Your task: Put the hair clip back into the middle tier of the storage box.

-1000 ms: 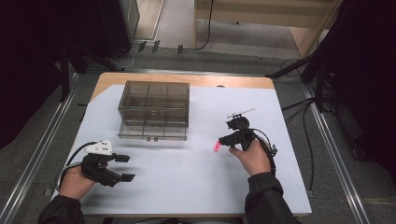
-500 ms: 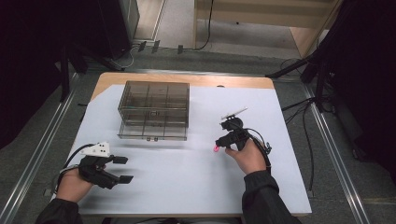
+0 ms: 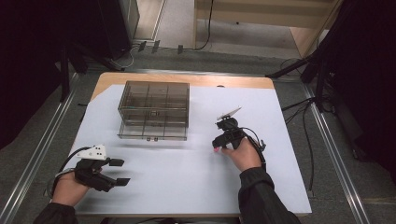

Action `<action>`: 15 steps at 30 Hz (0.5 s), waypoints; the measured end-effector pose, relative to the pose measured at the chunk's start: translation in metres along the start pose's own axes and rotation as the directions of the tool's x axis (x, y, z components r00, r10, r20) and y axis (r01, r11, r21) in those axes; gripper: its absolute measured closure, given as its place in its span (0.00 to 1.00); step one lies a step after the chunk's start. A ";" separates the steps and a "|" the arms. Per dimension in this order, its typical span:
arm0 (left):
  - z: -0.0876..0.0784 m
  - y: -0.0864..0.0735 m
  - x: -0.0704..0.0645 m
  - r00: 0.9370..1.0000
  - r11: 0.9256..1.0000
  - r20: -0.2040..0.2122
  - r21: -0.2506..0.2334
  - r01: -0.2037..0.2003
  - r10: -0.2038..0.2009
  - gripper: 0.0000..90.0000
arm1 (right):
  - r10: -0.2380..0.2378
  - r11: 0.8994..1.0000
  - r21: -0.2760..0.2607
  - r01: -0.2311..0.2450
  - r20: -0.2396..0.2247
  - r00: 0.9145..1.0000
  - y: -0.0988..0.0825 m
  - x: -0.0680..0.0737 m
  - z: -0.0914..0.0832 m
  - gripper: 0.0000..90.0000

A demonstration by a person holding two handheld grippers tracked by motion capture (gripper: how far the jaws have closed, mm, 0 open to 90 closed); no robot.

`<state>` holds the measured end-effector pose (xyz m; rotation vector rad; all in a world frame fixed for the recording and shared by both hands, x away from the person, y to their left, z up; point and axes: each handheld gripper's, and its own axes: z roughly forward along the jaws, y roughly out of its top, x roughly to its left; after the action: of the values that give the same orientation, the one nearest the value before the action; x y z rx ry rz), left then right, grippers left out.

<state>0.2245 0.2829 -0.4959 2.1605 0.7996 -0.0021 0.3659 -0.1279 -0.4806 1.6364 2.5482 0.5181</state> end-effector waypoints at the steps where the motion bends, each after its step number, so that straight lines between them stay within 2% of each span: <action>1: 0.000 0.000 0.000 1.000 1.000 0.000 0.000 0.000 0.000 0.25 | 0.000 1.000 0.000 0.000 0.000 1.000 0.000 0.000 0.000 0.58; 5: -0.001 0.000 0.000 1.000 1.000 0.005 -0.002 0.001 -0.001 0.25 | 0.005 1.000 0.024 -0.006 0.023 1.000 0.001 0.001 0.003 0.57; 6: 0.000 -0.001 0.000 1.000 1.000 0.004 -0.002 0.000 0.000 0.25 | 0.018 0.999 0.033 -0.019 0.027 0.999 0.001 0.001 0.005 0.57; 15: 0.000 0.000 0.000 1.000 1.000 0.006 0.003 -0.001 0.001 0.25 | 0.021 0.999 0.039 -0.022 0.023 1.000 0.003 0.002 0.008 0.56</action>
<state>0.2244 0.2827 -0.4962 2.1629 0.7952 -0.0092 0.3691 -0.1229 -0.4875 1.6744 2.5432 0.4513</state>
